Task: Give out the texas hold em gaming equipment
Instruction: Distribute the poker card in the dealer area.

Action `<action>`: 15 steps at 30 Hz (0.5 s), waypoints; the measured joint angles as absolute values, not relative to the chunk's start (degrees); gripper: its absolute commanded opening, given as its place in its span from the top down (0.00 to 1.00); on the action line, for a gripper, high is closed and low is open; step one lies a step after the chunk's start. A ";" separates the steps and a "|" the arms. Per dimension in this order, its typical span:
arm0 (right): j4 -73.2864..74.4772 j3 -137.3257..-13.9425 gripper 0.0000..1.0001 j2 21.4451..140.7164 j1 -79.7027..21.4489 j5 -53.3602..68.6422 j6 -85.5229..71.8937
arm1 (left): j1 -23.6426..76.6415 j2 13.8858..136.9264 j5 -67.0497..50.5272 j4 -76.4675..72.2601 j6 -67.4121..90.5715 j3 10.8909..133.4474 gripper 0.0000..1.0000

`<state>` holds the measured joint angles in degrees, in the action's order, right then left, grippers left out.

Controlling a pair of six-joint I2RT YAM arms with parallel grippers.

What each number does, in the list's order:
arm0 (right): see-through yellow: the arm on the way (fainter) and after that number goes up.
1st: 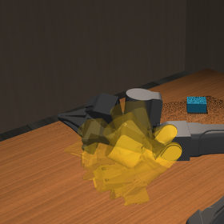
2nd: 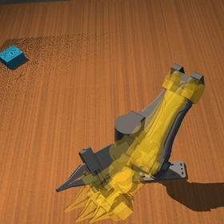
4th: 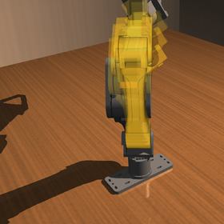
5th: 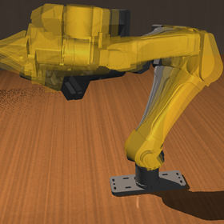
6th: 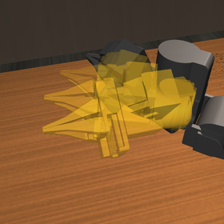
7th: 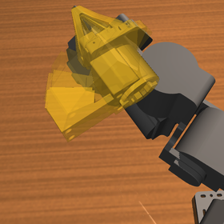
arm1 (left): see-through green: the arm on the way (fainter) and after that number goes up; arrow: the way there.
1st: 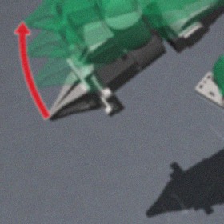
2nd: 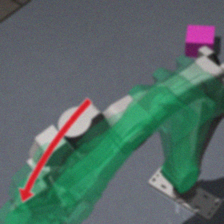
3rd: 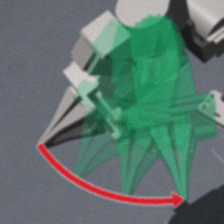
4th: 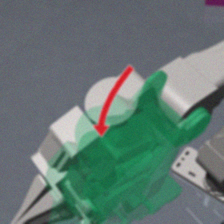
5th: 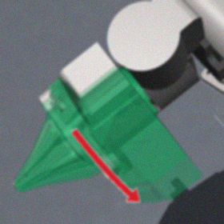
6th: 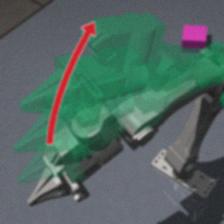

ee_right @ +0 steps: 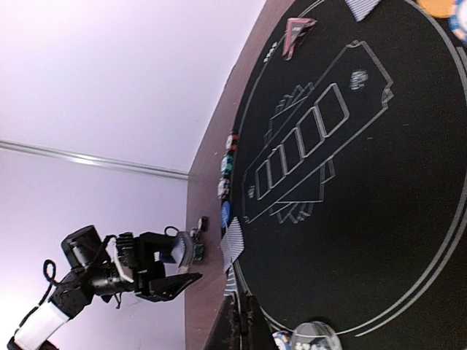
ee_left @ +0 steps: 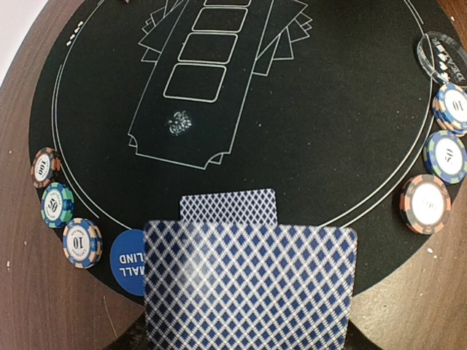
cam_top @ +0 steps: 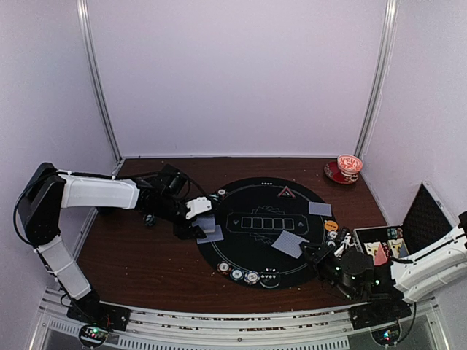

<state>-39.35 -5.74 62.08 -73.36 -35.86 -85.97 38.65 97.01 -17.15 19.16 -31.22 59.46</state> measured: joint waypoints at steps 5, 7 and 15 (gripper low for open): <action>-30.63 -3.27 1.00 59.75 -76.18 -42.37 -93.21 | 38.68 97.01 -17.15 19.16 -31.22 59.46 0.38; -27.46 -2.98 1.00 59.53 -77.32 -43.94 -96.01 | 38.68 97.01 -17.15 19.14 -31.22 59.46 0.38; -20.62 -2.39 1.00 59.46 -80.66 -47.18 -104.33 | 38.68 97.01 -17.15 19.16 -31.22 59.46 0.38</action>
